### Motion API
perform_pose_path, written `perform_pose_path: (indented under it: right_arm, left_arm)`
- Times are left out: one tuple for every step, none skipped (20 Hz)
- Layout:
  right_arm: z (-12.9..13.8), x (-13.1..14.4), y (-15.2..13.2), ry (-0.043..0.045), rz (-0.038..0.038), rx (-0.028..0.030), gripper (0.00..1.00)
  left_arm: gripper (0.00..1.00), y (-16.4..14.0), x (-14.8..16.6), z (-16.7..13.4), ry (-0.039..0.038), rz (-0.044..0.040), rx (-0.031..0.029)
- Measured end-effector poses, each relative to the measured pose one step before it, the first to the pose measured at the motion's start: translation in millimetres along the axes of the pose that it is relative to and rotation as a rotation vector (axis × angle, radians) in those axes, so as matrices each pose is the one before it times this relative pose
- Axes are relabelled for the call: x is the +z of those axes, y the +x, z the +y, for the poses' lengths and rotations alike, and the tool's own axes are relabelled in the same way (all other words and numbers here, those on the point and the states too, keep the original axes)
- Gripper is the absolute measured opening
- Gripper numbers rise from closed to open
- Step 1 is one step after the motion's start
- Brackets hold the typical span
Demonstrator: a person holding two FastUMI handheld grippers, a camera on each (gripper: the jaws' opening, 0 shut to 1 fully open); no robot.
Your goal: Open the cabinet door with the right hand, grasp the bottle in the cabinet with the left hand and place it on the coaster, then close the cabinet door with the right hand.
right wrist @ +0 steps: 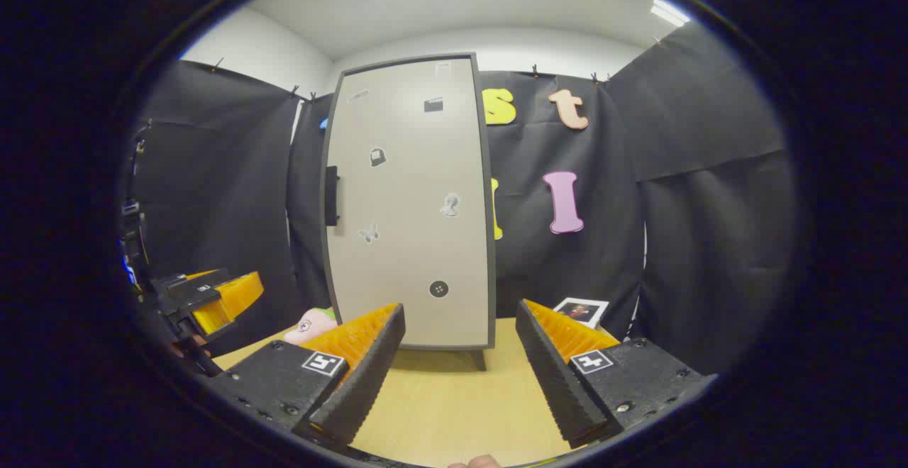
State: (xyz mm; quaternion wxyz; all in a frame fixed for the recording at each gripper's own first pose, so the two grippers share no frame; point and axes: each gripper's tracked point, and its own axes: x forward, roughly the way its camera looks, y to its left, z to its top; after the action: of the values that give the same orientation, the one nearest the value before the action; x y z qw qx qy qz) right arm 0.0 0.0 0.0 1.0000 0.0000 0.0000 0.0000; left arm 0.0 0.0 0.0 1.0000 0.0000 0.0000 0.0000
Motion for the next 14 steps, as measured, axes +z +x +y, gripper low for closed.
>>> perform_pose_path:
  right_arm:
    - [-1.50,0.80,1.70,-0.00019,-0.00195,-0.00011,1.00]
    - [0.59,1.23,-0.02,0.00001,-0.00135,-0.00017,0.98]
    - [1.59,0.96,1.23,0.00033,-0.00241,0.00127,0.98]
    - [-0.14,1.31,0.82,-0.00016,-0.00157,-0.00117,0.98]
    - [0.21,-0.07,0.91,-0.00100,-0.00176,0.00148,0.98]
    - [1.44,1.63,0.50,-0.00078,-0.00395,-0.00009,0.98]
    - [1.58,1.17,-0.86,-0.00206,-0.00316,0.00023,1.00]
    - [0.67,0.91,0.04,-0.00388,-0.00077,-0.00059,0.98]
    - [-0.25,-1.62,1.00,-0.00433,0.00395,-0.00121,1.00]
    - [1.08,0.29,-0.28,-0.00113,0.00209,0.00222,0.98]
    - [-0.25,1.54,0.54,0.00211,-0.00289,0.00052,1.00]
    - [-0.73,1.05,0.22,0.00119,-0.00454,-0.00060,1.00]
    - [0.38,0.84,-0.57,-0.00089,-0.00534,-0.00319,1.00]
    - [0.25,1.01,-0.75,-0.00387,-0.00245,-0.00252,1.00]
  left_arm:
    - [0.95,0.13,1.33,0.42,0.00126,-0.00558,-0.00073]
    - [0.95,0.51,0.18,0.39,0.00166,-0.00241,-0.00086]
    - [0.95,1.22,0.63,-0.12,0.00107,-0.00177,-0.00126]
    - [0.95,0.89,0.88,-0.52,-0.00059,0.00008,-0.00088]
    - [0.95,1.27,-0.35,-0.07,-0.00172,-0.00026,-0.00092]
    - [0.95,-1.36,-0.64,0.05,-0.00123,0.00155,-0.00159]
    - [0.95,0.60,-0.48,0.15,-0.00049,0.00030,-0.00271]
    - [0.95,0.45,0.79,-1.25,0.00139,-0.00166,-0.00265]
    - [0.95,0.24,-0.59,-1.12,0.00380,-0.00030,-0.00287]
    - [0.95,-0.04,2.23,-0.86,0.00385,-0.00288,-0.00539]
    - [0.95,-0.92,0.18,-1.60,0.00225,-0.00242,-0.00579]
    - [0.95,1.79,2.01,0.13,-0.00047,-0.00566,-0.00252]
    - [0.95,0.23,0.65,0.06,0.00168,-0.00237,0.00020]
    - [0.95,-0.94,-0.40,0.95,0.00336,0.00185,0.00034]
